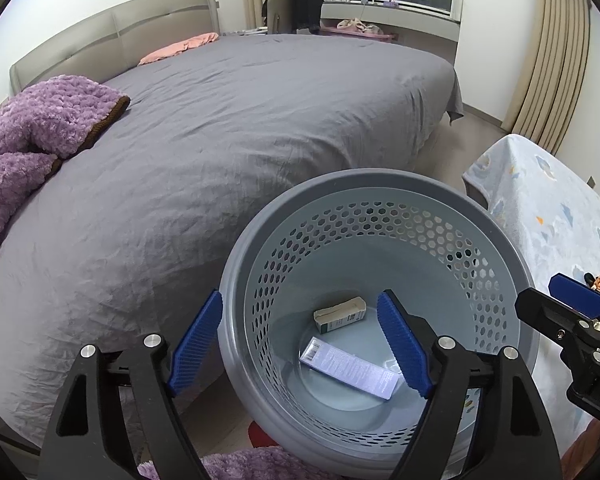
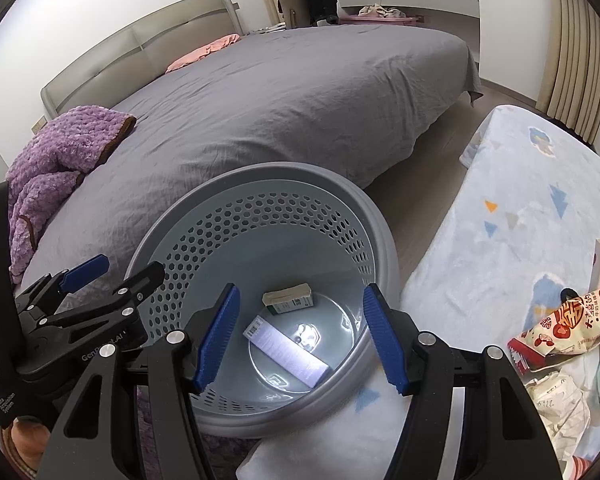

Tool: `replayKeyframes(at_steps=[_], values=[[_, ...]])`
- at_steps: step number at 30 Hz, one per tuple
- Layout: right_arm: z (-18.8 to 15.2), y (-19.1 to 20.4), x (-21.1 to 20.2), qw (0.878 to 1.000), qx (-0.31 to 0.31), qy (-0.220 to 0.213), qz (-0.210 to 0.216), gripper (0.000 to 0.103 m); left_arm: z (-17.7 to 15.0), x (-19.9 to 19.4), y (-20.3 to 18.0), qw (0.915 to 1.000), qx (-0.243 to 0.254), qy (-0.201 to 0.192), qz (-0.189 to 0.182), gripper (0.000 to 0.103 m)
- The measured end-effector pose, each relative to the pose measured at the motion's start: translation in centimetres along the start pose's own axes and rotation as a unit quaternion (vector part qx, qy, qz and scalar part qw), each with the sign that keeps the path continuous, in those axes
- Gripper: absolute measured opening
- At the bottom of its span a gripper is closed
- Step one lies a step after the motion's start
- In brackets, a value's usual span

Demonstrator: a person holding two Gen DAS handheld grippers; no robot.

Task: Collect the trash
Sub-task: 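Lower the toothpaste box into the gray basket and open the right tool, then move both tools back over the remaining trash on the bed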

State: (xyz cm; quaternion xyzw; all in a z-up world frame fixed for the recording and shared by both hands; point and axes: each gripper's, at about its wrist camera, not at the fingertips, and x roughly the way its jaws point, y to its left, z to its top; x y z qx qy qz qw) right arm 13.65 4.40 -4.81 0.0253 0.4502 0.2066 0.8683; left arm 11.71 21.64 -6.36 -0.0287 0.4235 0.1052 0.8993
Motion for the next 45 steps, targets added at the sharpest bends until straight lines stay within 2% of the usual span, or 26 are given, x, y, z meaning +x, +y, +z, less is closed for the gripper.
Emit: replayKeyframes(at_steps=[5,10,21,28,34,45], values=[[-0.3,-0.1,-0.3,1.000,0.002,-0.001,-0.004,0.062,-0.1,-0.1,-0.2,1.0000,0.003,-0.001,0.003,0.081],[-0.6,-0.3,-1.0,1.000,0.006,-0.005,-0.008,0.062,-0.1,-0.5,-0.4,0.9999,0.007,-0.011,0.009,0.089],[-2.2,-1.1,-3.8,0.999,0.023,-0.015,-0.016,0.062,-0.8,-1.8,-1.1,0.9995,0.022,-0.019,0.008,0.092],[-3.9,-2.7,-8.2,0.998,0.036,-0.034,-0.026,0.064,-2.1,-3.6,-2.6,0.9992,0.037,-0.011,-0.013,0.092],[-6.1,-5.0,-12.5,0.996,0.055,-0.051,-0.049,0.065,-3.2,-6.1,-5.5,0.9976,0.054,-0.016,-0.041,0.093],[-12.9,-10.2,-18.7,0.982,0.130,-0.065,-0.118,0.071,-5.4,-9.5,-11.8,0.9909,0.098,-0.020,-0.090,0.093]])
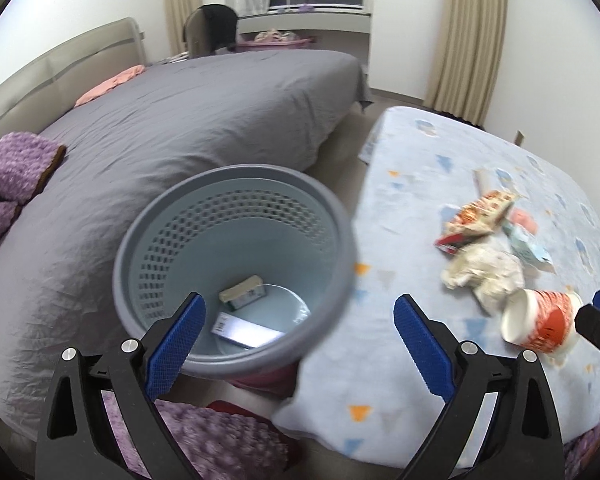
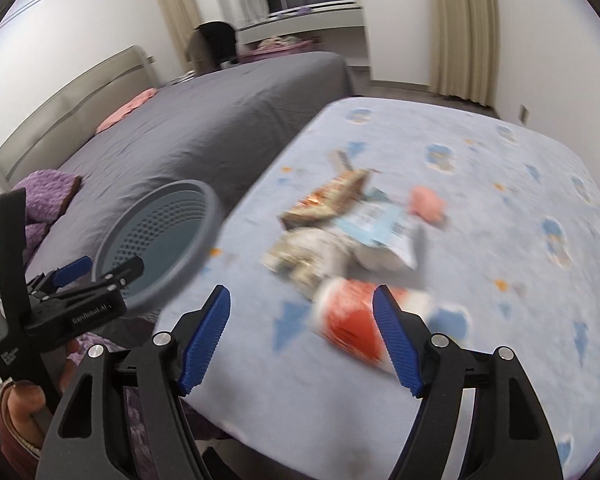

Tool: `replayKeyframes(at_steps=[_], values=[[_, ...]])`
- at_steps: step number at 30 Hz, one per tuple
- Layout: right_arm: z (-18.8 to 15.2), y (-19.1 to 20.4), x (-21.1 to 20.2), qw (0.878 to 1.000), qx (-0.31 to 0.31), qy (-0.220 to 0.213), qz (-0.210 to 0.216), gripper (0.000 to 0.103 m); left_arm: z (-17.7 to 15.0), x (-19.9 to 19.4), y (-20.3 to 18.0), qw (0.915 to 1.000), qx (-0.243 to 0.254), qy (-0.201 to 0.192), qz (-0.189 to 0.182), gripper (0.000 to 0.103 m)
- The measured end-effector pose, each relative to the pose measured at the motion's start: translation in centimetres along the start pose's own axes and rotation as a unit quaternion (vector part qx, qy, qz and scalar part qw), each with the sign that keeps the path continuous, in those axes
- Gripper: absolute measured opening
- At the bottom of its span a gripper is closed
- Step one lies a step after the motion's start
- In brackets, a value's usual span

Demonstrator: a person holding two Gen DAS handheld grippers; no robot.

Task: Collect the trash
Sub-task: 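Move both tools back over the remaining trash on the bed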

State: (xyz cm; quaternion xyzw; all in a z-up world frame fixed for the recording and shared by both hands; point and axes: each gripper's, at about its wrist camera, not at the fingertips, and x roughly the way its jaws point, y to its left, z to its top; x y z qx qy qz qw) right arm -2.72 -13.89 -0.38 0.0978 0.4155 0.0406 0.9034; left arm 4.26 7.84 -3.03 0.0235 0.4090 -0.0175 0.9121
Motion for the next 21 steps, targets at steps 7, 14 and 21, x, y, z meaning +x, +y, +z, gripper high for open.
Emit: replayKeyframes(at_steps=[7,14,21], values=[[-2.5,-2.9,0.4,0.999,0.040,0.011,-0.028,0.072,-0.9,-0.2,-3.1,0.9997,0.026,0.003,-0.006,0.093],[-3.1,-3.2,2.6,0.998,0.051,0.023,-0.032,0.073,-1.2,0.0,-3.7,0.9995,0.032,0.009,-0.002,0.093],[-2.9,-2.5,4.6,0.996,0.060,0.037,-0.049,0.075,-1.3,0.4,-3.4,0.9995,0.027,0.014,-0.002,0.093]])
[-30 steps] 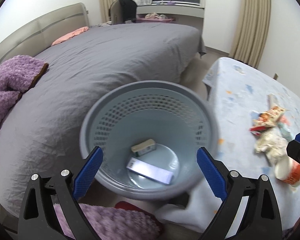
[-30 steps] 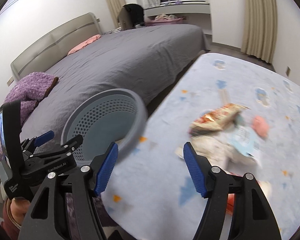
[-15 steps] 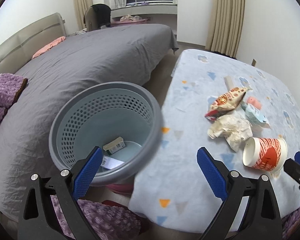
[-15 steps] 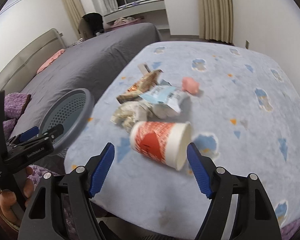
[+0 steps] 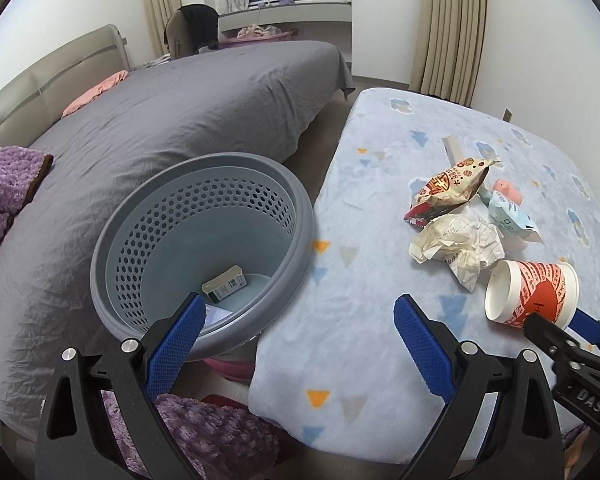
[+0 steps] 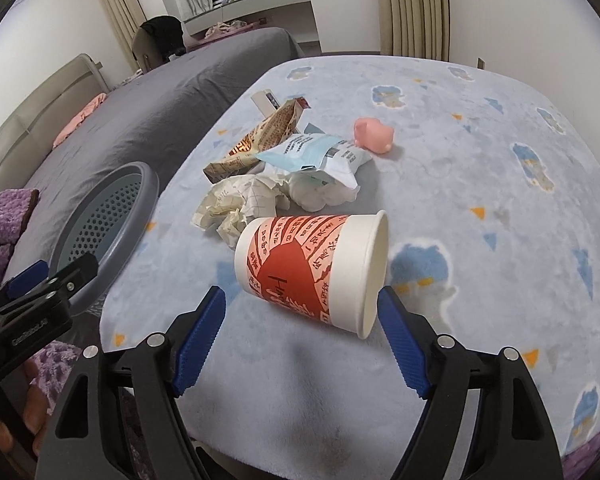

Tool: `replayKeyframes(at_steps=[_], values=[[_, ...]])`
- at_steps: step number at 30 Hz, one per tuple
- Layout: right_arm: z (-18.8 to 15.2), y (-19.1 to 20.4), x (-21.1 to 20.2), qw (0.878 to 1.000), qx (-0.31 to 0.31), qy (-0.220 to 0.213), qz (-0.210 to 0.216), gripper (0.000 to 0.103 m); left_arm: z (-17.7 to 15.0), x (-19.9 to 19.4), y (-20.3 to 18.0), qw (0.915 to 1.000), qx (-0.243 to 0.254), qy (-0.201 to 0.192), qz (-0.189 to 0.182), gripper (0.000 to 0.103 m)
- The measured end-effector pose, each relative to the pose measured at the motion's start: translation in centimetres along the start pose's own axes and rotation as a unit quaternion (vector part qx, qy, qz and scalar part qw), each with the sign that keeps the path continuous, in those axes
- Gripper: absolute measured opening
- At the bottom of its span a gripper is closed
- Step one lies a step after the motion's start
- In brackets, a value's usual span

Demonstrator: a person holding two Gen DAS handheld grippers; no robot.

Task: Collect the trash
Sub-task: 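Move both tools back over the remaining trash on the bed, then close the right tool around the red-and-white paper cup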

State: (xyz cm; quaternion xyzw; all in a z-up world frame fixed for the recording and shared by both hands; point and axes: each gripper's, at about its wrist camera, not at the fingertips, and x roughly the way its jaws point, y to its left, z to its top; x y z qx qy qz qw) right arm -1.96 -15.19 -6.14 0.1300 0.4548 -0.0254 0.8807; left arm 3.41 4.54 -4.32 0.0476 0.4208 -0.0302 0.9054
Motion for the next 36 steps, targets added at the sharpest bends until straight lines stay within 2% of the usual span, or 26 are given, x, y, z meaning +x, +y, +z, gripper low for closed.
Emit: replayKeyframes(at_steps=[16,25,27,34,35,36], values=[[0.9,1.3,3.2,0.999,0.016,0.005,-0.034,0.076,-0.2,0.5,-0.1,1.0000,0.001,0.006,-0.004,0.093],[0.9,0.8,2.9,1.000,0.005,-0.008,-0.019,0.074,-0.4,0.4,-0.8,0.9999,0.006,0.010,-0.010,0.093],[0.9,0.5,2.7,1.000,0.002,-0.007,-0.014,0.069,-0.4,0.3,-1.3,0.9998,0.010,0.011,-0.013,0.093],[1.1,-1.1,0.9,1.000,0.004,-0.023,-0.013,0.066,-0.4,-0.2,-2.6,0.9995,0.021,0.011,-0.021,0.093],[1.2,-1.5,0.5,1.000,0.005,-0.027,-0.014,0.065,-0.4,-0.3,-2.9,0.9994,0.022,0.011,-0.023,0.093],[1.3,-1.9,0.1,0.999,0.006,-0.028,-0.017,0.057,-0.3,-0.3,-3.2,0.9994,0.024,0.011,-0.025,0.093]])
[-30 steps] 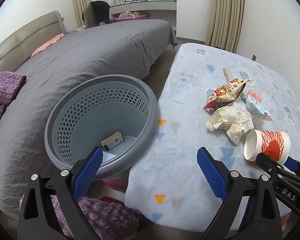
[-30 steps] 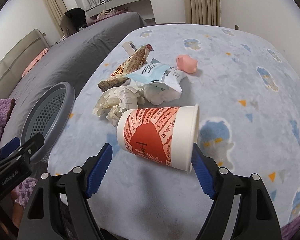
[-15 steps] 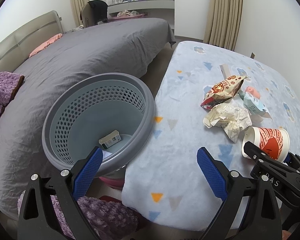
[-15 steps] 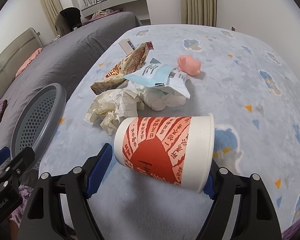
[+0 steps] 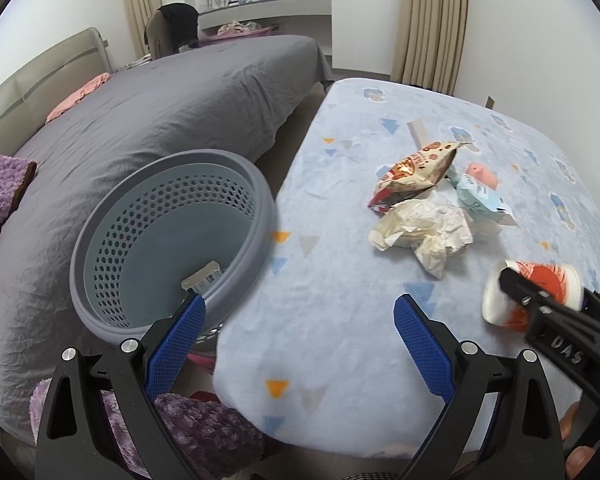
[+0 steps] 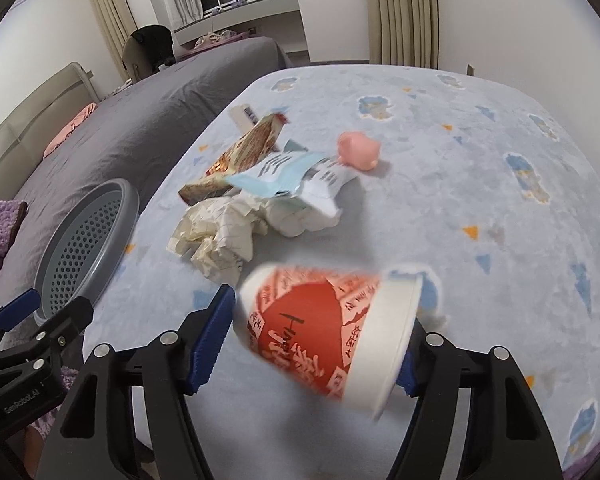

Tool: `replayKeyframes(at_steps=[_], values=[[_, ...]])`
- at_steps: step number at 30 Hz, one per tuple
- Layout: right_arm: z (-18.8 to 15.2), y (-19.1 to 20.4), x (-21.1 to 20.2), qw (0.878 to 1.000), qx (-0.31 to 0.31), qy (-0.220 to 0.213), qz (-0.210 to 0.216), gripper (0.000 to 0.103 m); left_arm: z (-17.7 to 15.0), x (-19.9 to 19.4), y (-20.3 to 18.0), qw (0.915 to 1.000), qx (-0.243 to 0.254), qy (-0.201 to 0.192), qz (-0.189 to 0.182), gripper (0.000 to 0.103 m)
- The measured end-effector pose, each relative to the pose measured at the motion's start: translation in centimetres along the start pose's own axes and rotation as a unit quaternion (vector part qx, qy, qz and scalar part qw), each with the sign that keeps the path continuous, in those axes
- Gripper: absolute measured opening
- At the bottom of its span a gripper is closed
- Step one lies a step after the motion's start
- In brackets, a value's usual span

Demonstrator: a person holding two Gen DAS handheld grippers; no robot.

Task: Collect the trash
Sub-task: 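Close the right tool around the red-and-white paper cup, then grasp the crumpled paper with the left tool while the right tool lifts the cup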

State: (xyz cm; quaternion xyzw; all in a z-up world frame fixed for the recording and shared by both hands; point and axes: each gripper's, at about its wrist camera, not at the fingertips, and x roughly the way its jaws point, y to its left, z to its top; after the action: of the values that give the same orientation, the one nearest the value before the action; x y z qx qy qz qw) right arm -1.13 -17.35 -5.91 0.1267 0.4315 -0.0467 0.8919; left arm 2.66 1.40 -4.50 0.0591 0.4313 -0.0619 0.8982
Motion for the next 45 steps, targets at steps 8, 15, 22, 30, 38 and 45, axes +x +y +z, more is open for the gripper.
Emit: replayKeyframes(at_steps=[8,15,22,30,38,45], values=[[0.1,-4.0,-1.3,1.000,0.020,-0.003,0.022,0.049,0.7,0.4,-2.9,0.9998,0.013,0.004,-0.014,0.093],[0.0,-6.0,-2.1,0.998,0.026,-0.012,0.049,0.036,1.1,0.8,-5.4,0.9995,0.029,0.008,-0.013,0.093],[0.2,-7.6,-2.4,0.997,0.038,-0.014,0.069,0.030,1.3,1.0,-6.9,0.9992,0.039,0.010,-0.009,0.093],[0.6,-7.8,-3.8,0.996,0.023,-0.037,0.074,0.012,1.4,1.4,-7.6,0.9990,0.041,0.015,-0.010,0.093],[1.4,-7.8,-4.4,0.997,0.007,-0.052,0.059,0.007,1.4,1.7,-7.6,0.9989,0.042,0.017,-0.011,0.093],[1.4,-7.3,-3.7,0.998,-0.006,-0.045,0.051,0.007,1.4,1.7,-7.4,0.9990,0.039,0.018,-0.012,0.093]])
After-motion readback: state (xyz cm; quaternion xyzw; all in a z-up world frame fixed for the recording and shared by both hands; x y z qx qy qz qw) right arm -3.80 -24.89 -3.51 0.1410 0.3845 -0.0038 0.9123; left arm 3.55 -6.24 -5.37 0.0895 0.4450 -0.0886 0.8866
